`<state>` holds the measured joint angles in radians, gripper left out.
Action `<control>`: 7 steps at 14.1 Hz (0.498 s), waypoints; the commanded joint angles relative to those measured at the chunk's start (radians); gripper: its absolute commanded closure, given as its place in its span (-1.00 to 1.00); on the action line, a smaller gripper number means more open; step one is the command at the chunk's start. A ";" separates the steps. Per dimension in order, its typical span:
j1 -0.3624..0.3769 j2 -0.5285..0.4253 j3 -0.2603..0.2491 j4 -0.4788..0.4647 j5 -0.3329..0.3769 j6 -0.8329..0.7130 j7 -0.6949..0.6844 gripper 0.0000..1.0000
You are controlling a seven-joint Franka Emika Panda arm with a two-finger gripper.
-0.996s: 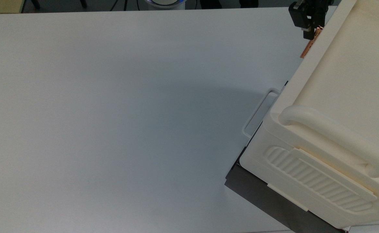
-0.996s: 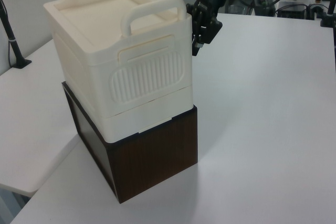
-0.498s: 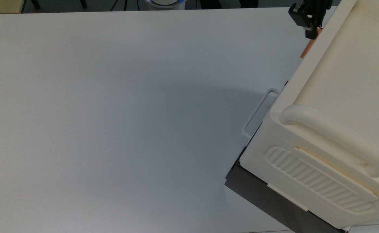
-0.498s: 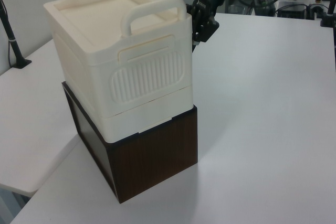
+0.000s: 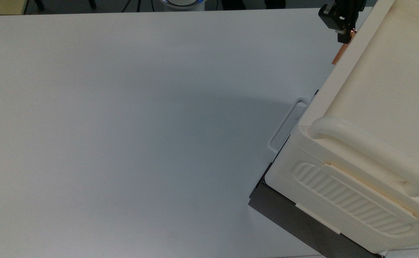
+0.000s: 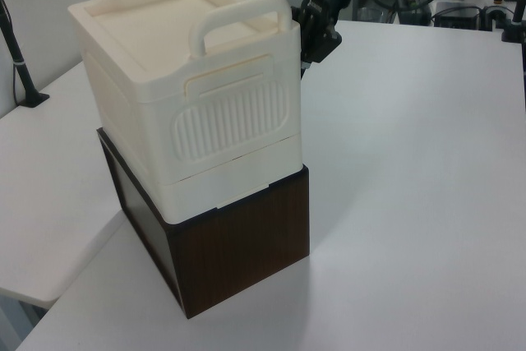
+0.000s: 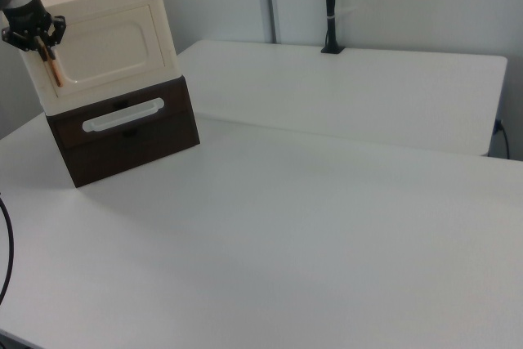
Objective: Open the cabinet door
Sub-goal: 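Pull the door edge outward, swinging the door open on its hinge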
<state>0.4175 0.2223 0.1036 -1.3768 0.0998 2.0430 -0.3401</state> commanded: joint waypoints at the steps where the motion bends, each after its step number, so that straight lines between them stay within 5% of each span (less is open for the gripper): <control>1: -0.031 -0.029 -0.013 0.002 0.018 -0.104 -0.016 0.97; 4: -0.114 -0.089 -0.015 -0.010 0.024 -0.283 -0.016 0.56; 6: -0.163 -0.112 -0.018 -0.008 0.032 -0.364 -0.019 0.10; 7: -0.204 -0.126 -0.018 -0.004 0.035 -0.416 -0.019 -0.37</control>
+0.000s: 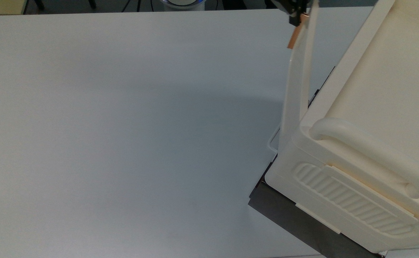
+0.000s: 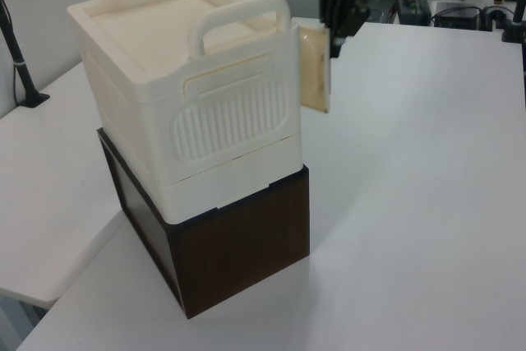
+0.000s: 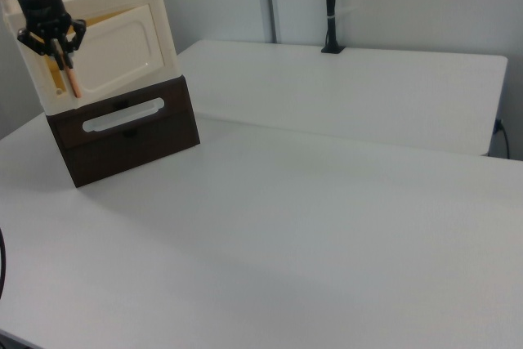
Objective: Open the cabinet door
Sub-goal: 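Pull the door edge outward, swinging the door open on its hinge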
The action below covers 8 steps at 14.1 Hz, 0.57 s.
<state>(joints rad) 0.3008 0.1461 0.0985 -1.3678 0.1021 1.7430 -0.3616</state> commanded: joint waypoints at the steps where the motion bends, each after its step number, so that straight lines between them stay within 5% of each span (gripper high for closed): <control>1: -0.110 -0.057 -0.013 -0.008 0.033 -0.143 0.001 -0.45; 5: -0.186 -0.111 -0.011 -0.008 0.033 -0.166 -0.002 -0.98; 8: -0.187 -0.126 -0.011 -0.007 0.033 -0.165 0.009 -1.00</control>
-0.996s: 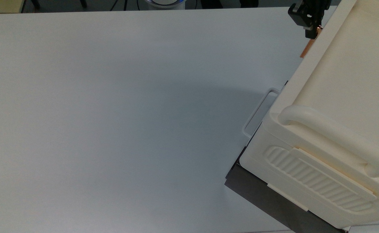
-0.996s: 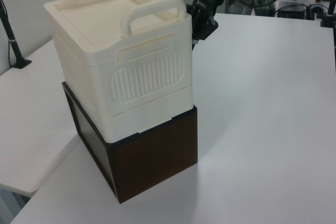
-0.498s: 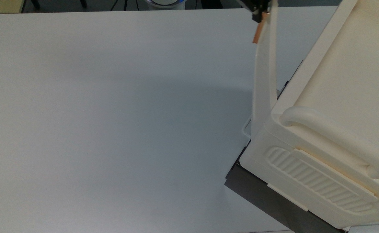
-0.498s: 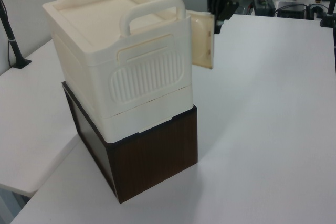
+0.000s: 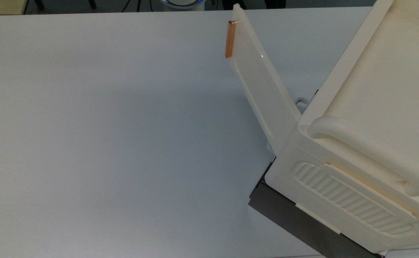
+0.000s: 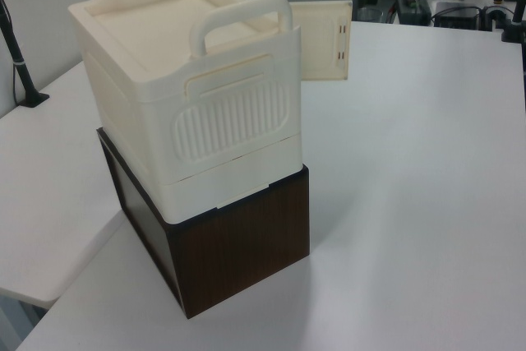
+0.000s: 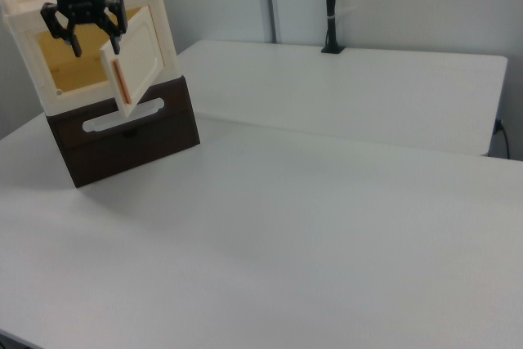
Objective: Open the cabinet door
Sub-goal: 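Pull the door edge outward, swinging the door open on its hinge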
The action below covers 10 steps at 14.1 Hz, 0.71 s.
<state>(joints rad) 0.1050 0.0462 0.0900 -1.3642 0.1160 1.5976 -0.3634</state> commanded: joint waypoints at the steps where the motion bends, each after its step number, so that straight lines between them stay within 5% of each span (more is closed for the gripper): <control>1: 0.012 -0.025 -0.001 -0.010 0.019 -0.018 0.011 -1.00; 10: 0.022 0.061 0.001 -0.001 0.007 0.171 0.020 -1.00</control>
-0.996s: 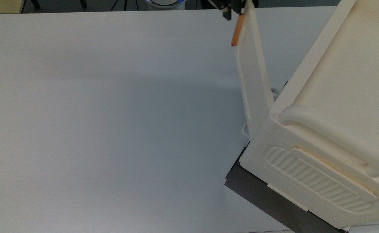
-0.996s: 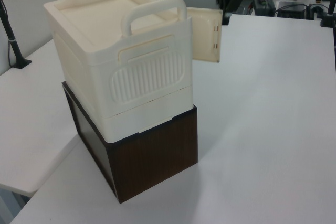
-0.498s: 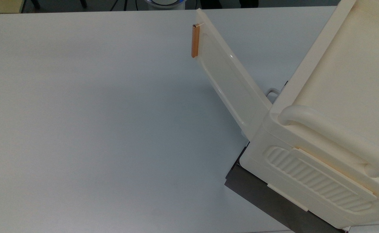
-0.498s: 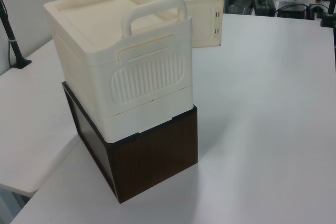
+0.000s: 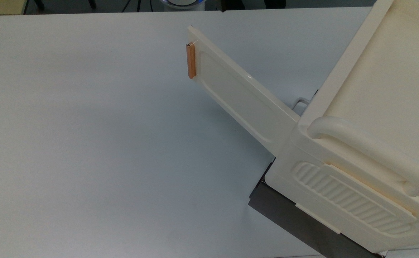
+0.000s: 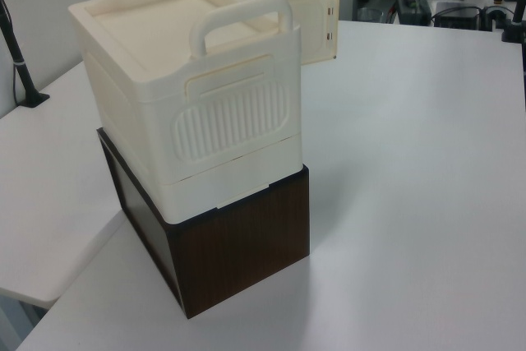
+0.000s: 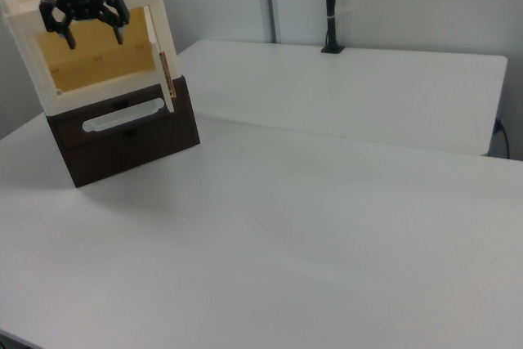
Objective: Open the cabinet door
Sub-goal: 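Release the door and lift the gripper away from it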
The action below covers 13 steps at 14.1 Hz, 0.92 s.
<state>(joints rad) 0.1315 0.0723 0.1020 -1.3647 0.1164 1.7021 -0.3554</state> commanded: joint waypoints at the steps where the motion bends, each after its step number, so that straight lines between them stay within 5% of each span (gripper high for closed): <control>1: -0.007 0.049 -0.015 -0.001 0.003 0.080 0.012 -1.00; 13: -0.168 0.055 -0.019 -0.039 -0.021 0.099 0.036 -1.00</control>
<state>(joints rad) -0.0272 0.1404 0.0884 -1.3688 0.1146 1.8215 -0.3549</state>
